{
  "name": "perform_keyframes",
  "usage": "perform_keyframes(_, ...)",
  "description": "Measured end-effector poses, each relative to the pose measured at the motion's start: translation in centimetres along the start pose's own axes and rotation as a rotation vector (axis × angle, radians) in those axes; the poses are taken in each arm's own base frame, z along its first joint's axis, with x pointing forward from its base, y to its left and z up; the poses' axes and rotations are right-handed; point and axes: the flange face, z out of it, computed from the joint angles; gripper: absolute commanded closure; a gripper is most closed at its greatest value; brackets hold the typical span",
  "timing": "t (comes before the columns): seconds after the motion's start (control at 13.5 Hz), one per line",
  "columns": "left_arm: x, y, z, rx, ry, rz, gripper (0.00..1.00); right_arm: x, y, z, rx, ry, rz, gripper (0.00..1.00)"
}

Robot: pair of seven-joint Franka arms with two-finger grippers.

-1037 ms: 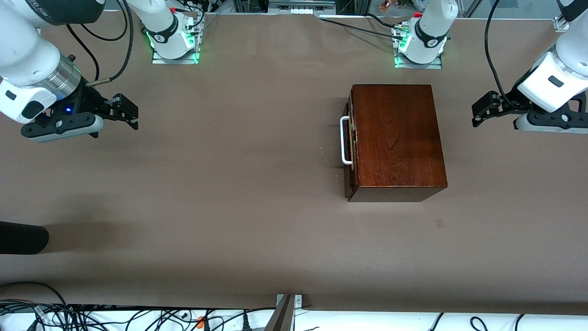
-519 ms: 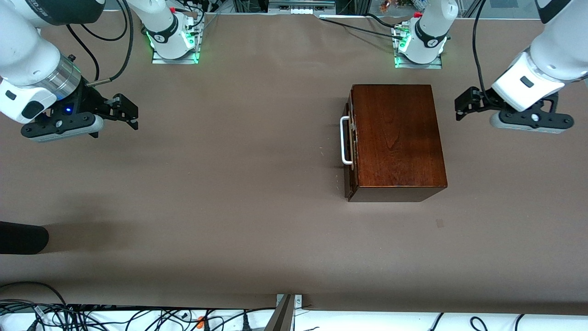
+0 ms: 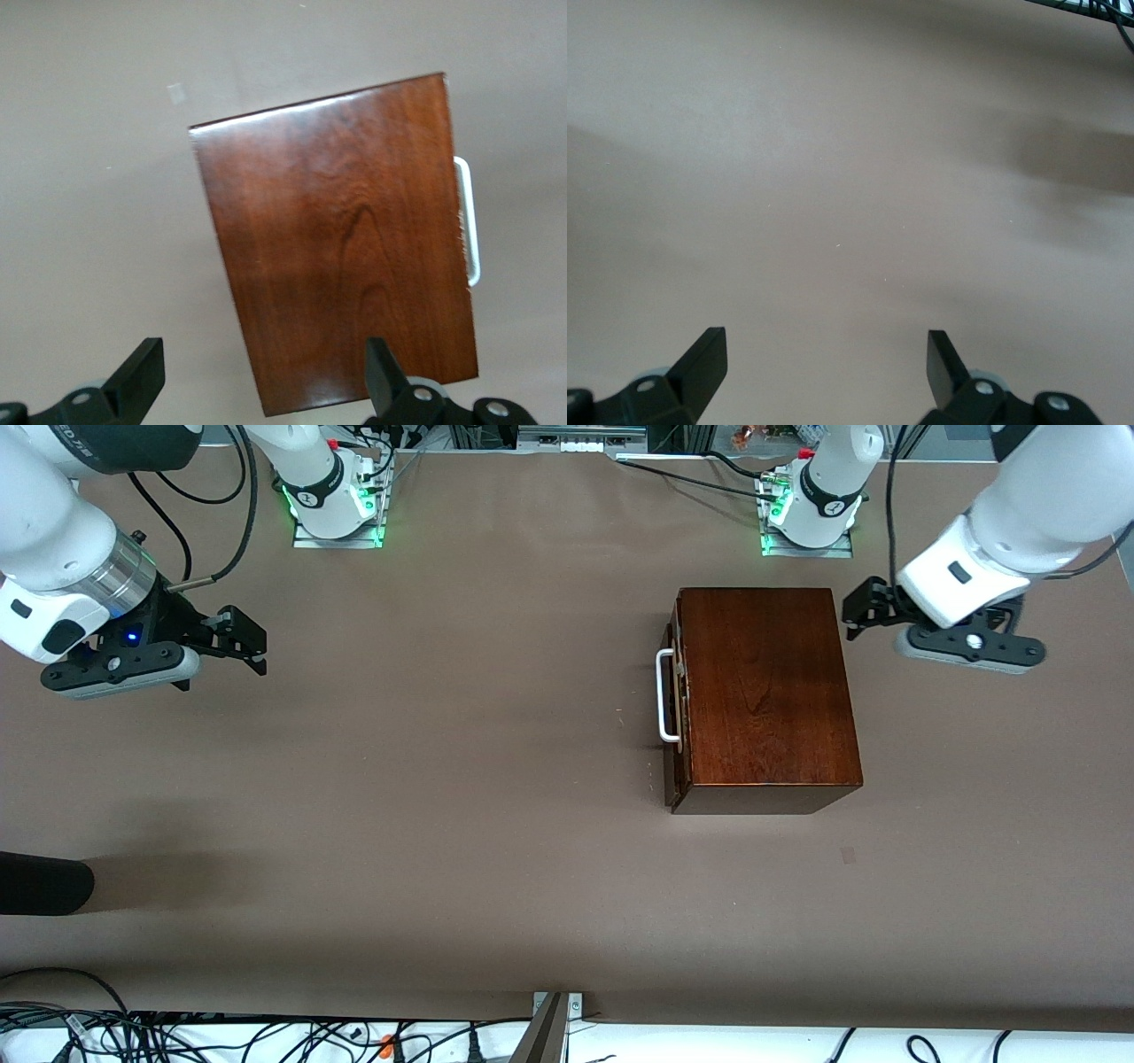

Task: Open drawer, take yellow block, close drawer
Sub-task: 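Move the left gripper over the box toward the white drawer handle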

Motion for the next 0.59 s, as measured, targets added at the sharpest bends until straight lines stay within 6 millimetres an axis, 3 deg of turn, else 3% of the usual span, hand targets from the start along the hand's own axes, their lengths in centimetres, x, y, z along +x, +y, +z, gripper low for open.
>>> perform_keyframes(0.22, 0.2, 6.4, 1.9, -0.001, -0.033, 0.093, 0.0, 0.0, 0.0, 0.0, 0.0, 0.0, 0.0, 0.0)
perform_keyframes(0.59, 0.5, 16.7, 6.1, 0.003, -0.054, -0.004, 0.0, 0.0, 0.0, 0.0, 0.0, 0.0, 0.0, 0.0)
